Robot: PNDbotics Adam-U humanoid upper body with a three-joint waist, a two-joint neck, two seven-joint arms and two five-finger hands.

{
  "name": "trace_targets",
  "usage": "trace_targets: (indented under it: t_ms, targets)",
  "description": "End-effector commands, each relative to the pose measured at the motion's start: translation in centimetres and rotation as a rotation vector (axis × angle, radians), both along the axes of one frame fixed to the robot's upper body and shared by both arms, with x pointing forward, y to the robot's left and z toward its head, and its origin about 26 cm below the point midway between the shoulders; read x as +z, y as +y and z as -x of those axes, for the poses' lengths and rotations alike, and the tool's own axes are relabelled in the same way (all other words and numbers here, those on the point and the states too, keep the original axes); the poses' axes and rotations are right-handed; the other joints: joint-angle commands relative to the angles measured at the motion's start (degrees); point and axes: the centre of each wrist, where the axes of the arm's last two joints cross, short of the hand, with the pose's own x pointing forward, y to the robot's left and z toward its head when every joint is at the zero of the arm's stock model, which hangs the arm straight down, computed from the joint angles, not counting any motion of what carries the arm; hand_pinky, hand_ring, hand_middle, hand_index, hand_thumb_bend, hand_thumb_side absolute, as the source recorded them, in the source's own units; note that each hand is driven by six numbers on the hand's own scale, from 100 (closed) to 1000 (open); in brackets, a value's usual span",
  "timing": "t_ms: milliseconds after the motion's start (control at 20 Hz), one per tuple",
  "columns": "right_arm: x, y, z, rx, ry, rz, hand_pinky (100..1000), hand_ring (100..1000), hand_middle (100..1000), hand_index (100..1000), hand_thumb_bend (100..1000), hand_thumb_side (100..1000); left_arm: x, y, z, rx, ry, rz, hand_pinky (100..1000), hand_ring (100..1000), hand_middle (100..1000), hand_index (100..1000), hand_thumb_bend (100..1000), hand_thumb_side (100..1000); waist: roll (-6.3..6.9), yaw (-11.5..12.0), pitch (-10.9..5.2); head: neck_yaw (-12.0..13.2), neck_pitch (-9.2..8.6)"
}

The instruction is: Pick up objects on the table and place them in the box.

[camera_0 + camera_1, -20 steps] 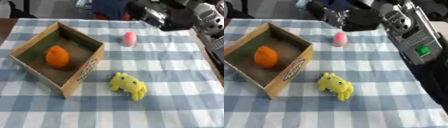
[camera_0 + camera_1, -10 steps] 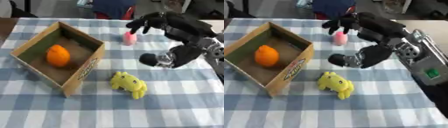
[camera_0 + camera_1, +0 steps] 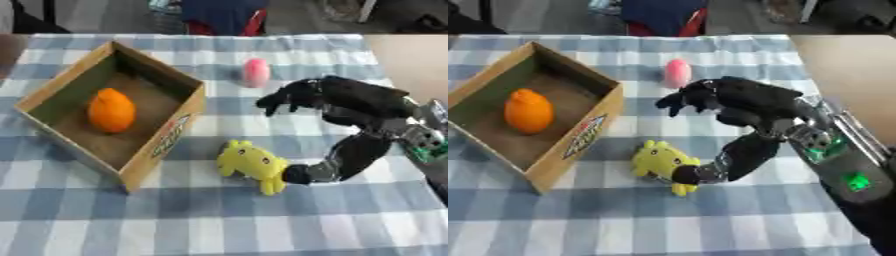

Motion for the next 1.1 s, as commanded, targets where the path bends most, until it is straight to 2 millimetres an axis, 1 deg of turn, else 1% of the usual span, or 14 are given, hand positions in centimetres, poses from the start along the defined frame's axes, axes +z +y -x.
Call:
trace_targets:
  t_ms: [50,250,450,550,850,1000,1100]
  targets:
    - [0.4,0.2,0.2,-0.046,-0.052,0.030,629,782,652,940,700,862,0.7,0.1,0.3,0.004,-0.027,-0.018,312,700,610,812,100,679,0.18,0.0,-0.71,-0.3,-0.27]
    - [-0.1,0.3,-0.1,-0.124,-0.172,0.049,628,793,659,936,645,876,0.7,0.0,0.3,0.001,-0.025,-0.017,312,701,610,811,100,680,0.18,0.0,-0.47,-0.4,-0.39]
    - [-1.3,0.9,-0.8,-0.176,-0.249,0.071,626,799,672,932,614,884,0.8,-0.1,0.2,-0.005,-0.026,-0.018,312,701,610,811,100,680,0.10,0.0,-0.36,-0.5,-0.59]
    - [-2.1,1.0,-1.3,-0.203,-0.265,0.080,625,801,675,928,587,885,0.8,-0.1,0.2,-0.007,-0.027,-0.018,312,701,610,811,100,679,0.05,0.0,-0.34,-0.6,-0.74]
    - [-3.6,1.3,-2.5,-0.247,-0.286,0.110,626,809,688,913,556,870,0.9,-0.2,0.2,-0.012,-0.029,-0.017,313,702,610,811,100,680,-0.13,0.5,-0.20,-0.8,-1.10]
    - [-4.3,1.4,-2.9,-0.255,-0.280,0.128,624,809,685,896,544,867,1.0,-0.3,0.2,-0.014,-0.032,-0.017,313,702,610,811,100,680,-0.18,0.6,-0.10,-0.9,-1.37]
    - [-4.7,1.4,-3.2,-0.260,-0.270,0.137,621,808,662,879,531,869,1.0,-0.3,0.1,-0.016,-0.032,-0.017,313,702,610,811,100,681,-0.21,0.7,-0.04,-1.0,-1.50]
